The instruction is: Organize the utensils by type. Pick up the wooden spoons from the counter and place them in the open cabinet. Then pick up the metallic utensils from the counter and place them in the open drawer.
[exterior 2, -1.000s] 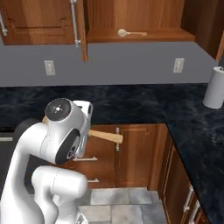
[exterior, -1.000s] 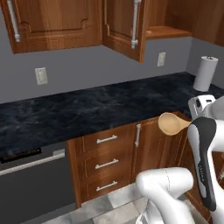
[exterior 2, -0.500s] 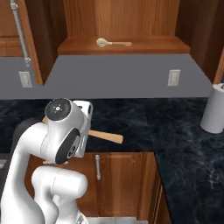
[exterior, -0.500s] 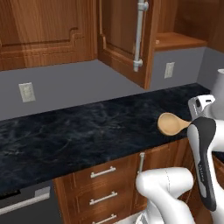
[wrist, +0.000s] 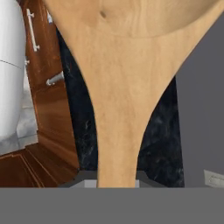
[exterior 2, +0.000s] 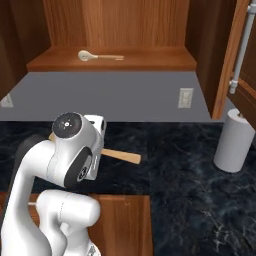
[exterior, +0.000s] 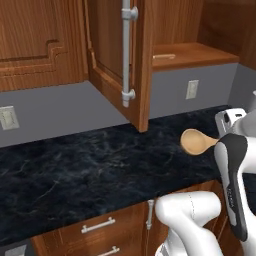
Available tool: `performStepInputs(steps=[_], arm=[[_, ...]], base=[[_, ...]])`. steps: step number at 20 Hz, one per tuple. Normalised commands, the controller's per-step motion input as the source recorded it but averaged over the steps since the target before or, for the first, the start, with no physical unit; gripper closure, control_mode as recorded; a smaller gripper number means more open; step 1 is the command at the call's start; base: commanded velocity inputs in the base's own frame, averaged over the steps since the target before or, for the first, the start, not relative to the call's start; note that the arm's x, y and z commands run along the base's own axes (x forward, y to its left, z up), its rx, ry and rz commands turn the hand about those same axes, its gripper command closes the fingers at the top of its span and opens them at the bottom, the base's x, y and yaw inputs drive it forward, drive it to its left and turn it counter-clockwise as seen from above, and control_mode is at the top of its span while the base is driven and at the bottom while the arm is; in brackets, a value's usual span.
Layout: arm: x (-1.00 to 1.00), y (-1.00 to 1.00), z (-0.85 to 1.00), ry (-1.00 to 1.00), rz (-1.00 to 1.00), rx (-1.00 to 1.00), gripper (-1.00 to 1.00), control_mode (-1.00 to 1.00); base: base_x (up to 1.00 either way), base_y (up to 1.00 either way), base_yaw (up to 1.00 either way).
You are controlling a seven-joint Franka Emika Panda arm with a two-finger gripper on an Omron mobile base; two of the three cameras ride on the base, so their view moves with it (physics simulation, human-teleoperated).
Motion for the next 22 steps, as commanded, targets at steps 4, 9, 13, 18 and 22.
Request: performStepInputs(steps=[4, 9, 13, 18, 22], arm=[[0.00, 0.00, 0.00, 0.00, 0.00, 0.00, 1.00, 1.00], [0.00, 0.00, 0.00, 0.00, 0.00, 0.00, 1.00, 1.00], [0.00, 0.00, 0.00, 0.00, 0.00, 0.00, 1.00, 1.00], [0.00, 0.00, 0.00, 0.00, 0.00, 0.00, 1.00, 1.00], [0.00, 0.00, 0.00, 0.00, 0.00, 0.00, 1.00, 1.00]], base=[[0.72, -0.09, 0.00], [0.42, -0.06, 0.00], [0.00, 0.00, 0.00], [0.00, 0.00, 0.00], [0.00, 0.00, 0.00]])
